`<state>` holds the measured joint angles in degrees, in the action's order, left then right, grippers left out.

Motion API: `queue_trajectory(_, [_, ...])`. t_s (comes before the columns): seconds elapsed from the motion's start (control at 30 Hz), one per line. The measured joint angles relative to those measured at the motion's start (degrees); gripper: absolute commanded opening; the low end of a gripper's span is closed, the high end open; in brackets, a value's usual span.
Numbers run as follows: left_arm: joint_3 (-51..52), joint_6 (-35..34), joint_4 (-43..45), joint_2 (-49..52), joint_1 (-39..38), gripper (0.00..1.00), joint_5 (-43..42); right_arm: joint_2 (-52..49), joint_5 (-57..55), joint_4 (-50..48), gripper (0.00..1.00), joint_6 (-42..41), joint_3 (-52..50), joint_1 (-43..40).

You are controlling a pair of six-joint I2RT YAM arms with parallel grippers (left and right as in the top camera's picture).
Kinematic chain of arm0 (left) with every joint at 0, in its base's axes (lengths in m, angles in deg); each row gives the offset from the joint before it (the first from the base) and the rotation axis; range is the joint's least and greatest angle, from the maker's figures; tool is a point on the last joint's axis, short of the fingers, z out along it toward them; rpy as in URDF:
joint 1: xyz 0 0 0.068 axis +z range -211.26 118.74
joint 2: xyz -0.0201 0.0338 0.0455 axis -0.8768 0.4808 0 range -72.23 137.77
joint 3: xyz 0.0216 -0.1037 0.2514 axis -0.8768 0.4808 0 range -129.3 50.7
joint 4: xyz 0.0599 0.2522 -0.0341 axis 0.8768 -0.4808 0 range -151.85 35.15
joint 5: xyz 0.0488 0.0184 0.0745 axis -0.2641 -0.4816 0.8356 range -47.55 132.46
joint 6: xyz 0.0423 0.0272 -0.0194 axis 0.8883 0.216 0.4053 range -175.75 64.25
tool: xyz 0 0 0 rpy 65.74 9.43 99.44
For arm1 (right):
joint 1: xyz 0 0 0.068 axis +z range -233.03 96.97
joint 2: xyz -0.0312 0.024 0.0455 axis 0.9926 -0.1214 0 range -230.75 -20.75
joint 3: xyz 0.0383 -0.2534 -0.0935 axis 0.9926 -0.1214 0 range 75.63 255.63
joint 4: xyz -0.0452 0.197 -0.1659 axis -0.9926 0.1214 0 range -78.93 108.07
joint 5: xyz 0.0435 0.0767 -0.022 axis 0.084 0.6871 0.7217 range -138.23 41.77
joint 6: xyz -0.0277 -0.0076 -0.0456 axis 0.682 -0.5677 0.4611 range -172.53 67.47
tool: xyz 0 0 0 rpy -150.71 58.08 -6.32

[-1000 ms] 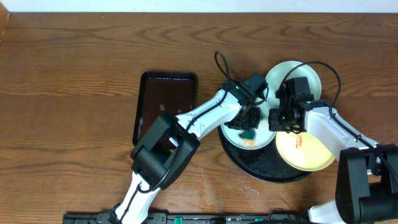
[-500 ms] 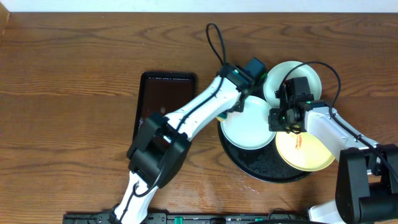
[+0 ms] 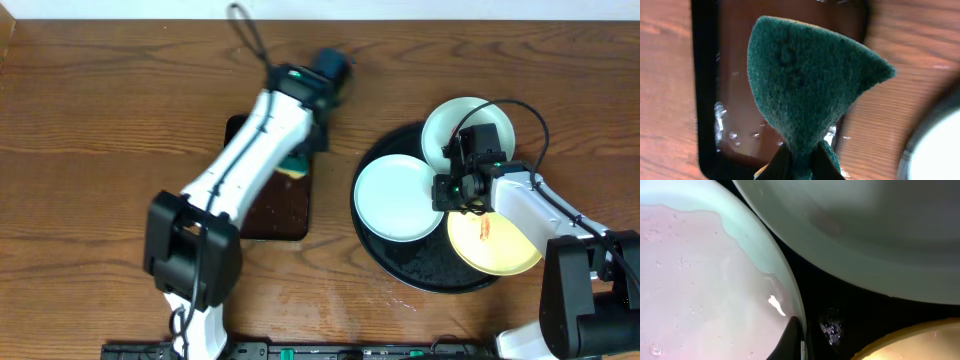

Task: Clean dirty plates on tray and stack at the side
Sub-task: 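Return the sponge to the black tray with the left gripper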

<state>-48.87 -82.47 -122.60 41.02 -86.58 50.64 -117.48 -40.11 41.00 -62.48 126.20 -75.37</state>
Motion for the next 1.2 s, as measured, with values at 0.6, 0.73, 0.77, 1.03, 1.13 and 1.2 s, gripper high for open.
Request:
queue_trajectory(0.6, [9.51,4.13,1.75,-7.26,8.24,0.39,-9.09,21.0,-24.61,6.69,0.01,-1.99,0.42,9.9])
queue_trajectory(0.73, [9.51,4.28,1.7,-16.09,8.24,0.41,-9.35,23.02,-37.59,6.27,0.01,-1.88,0.44,16.26])
queue_trajectory(0.77, [9.51,4.28,1.66,-18.56,8.24,0.42,-9.35,23.15,-40.3,6.08,0.01,-1.57,0.44,17.84])
queue_trajectory(1.03, [9.51,4.55,0.68,-29.83,8.24,0.83,-9.38,23.19,-56.17,4.28,0.01,3.3,0.46,29.2])
queue_trajectory(1.13, [9.51,4.28,0.66,-32.04,8.24,0.83,-9.4,23.32,-59.63,4.07,0.01,4.22,0.48,31.76])
queue_trajectory(1.2, [9.51,4.28,0.66,-32.7,8.24,0.83,-9.38,23.71,-61.02,3.93,0.01,5.35,0.48,33.33])
